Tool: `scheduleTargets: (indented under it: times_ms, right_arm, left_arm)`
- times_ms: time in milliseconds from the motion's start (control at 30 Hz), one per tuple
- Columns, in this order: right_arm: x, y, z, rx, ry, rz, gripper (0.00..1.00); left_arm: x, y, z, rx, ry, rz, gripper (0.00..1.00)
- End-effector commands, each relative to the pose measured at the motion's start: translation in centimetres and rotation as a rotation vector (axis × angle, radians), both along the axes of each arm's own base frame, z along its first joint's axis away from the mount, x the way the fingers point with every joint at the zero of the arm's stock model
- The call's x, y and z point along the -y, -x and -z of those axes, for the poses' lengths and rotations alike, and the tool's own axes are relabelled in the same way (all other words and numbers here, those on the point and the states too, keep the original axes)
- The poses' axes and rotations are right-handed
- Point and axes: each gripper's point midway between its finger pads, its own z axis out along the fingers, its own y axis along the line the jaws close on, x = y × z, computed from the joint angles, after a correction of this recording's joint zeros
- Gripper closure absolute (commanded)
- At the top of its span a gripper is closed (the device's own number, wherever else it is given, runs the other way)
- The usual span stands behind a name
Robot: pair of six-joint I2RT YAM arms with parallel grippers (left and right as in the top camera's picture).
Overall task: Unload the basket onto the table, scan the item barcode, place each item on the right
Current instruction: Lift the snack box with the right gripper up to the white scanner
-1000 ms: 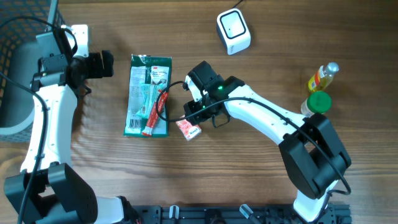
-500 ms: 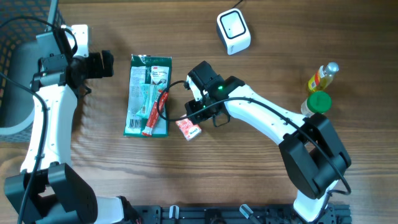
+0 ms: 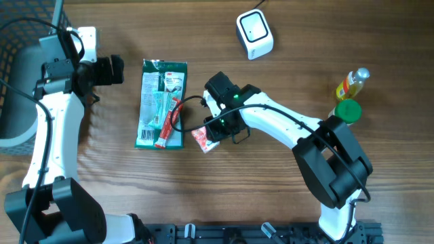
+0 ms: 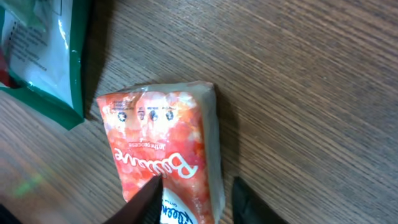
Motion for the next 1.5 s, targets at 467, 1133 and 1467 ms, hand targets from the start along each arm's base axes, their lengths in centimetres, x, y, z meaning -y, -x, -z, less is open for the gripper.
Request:
scheduleTargets:
  times_ms: [467,1133,1467]
  right_arm:
    - [0.2,-1.8,-2.4,-0.005,-0.125,0.043,0.96]
    - [1.3,-1.7,-15.0,0.213,-0.330,-0.049,0.96]
    - [1.5,6.8,-21.9,0.269,-0.608,-0.523,0.96]
  left_arm:
    - [0.0,-0.2,-1.2,0.030,-0.008,0.016,0.00]
    - [0.0,-0.2,-1.2,0.030,-0.008,0.016,0.00]
    - [0.0,-0.2,-1.2,0.030,-0.008,0.016,0.00]
